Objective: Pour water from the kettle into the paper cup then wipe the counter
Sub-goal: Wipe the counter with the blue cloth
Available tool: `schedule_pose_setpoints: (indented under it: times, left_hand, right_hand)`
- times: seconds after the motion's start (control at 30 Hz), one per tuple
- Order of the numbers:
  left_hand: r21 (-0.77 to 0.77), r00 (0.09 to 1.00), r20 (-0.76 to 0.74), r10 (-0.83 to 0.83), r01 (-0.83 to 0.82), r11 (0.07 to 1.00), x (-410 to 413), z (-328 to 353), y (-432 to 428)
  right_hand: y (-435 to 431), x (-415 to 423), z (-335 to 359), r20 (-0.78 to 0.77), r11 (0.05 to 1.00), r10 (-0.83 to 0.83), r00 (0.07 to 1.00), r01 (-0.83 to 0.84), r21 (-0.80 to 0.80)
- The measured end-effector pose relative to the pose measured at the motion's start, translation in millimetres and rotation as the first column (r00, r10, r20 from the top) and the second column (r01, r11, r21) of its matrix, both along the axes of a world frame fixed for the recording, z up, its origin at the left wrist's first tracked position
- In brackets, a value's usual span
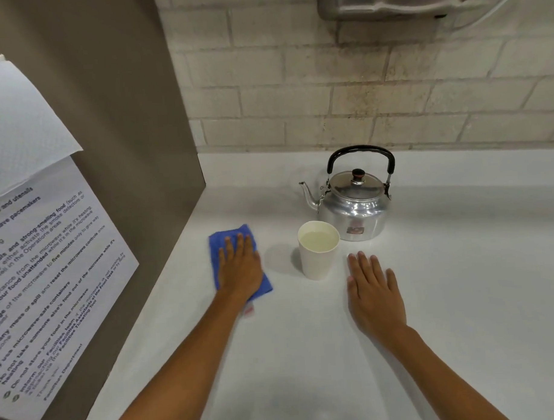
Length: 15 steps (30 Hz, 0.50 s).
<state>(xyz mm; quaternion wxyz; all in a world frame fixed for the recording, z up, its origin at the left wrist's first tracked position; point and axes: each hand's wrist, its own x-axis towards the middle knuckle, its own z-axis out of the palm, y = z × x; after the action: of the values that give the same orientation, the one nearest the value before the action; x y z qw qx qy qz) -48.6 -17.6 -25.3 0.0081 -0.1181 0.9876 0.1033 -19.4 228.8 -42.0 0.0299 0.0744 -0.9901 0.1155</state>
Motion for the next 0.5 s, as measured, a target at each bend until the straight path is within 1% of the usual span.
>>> schedule_pose_setpoints:
  times: [0.1, 0.2, 0.23, 0.27, 0.37, 0.4, 0.5]
  left_hand:
    - [-0.032, 0.981, -0.047, -0.189, 0.188, 0.982, 1.7, -10.0, 24.5]
    - [-0.034, 0.924, -0.151, -0.350, 0.349, 0.936, 30.9, -25.0, -6.3]
    - [-0.041, 0.920, -0.165, -0.355, 0.354, 0.934, 33.7, -27.6, -20.1]
    - [-0.037, 0.931, -0.166, -0.324, 0.323, 0.946, 28.2, -27.9, -32.7]
    - [-0.014, 0.982, -0.103, -0.158, 0.157, 0.987, -19.8, -17.3, -43.2]
    - [-0.018, 0.986, -0.102, -0.134, 0.132, 0.991, -39.1, -14.0, -38.3]
    - [-0.064, 0.983, -0.099, -0.152, 0.146, 0.987, -85.6, -11.7, -17.1]
  right_hand:
    - [1.1, -4.7, -1.3, 0.005, 1.000, 0.014, 1.000, -0.014, 0.006]
    - [1.0, -6.3, -3.7, 0.006, 1.000, 0.019, 1.000, -0.019, 0.001]
    - [0.9, -6.6, -4.3, 0.002, 1.000, 0.015, 1.000, -0.015, -0.003]
    - [0.7, -6.5, -4.4, 0.002, 1.000, 0.012, 1.000, -0.012, -0.008]
    - [-0.7, -4.7, -4.6, 0.014, 1.000, 0.017, 1.000, -0.016, -0.022]
    - [-0.7, -4.7, -4.4, 0.016, 1.000, 0.017, 1.000, -0.016, -0.023]
    - [0.1, -5.2, -4.5, 0.013, 1.000, 0.017, 1.000, -0.016, -0.016]
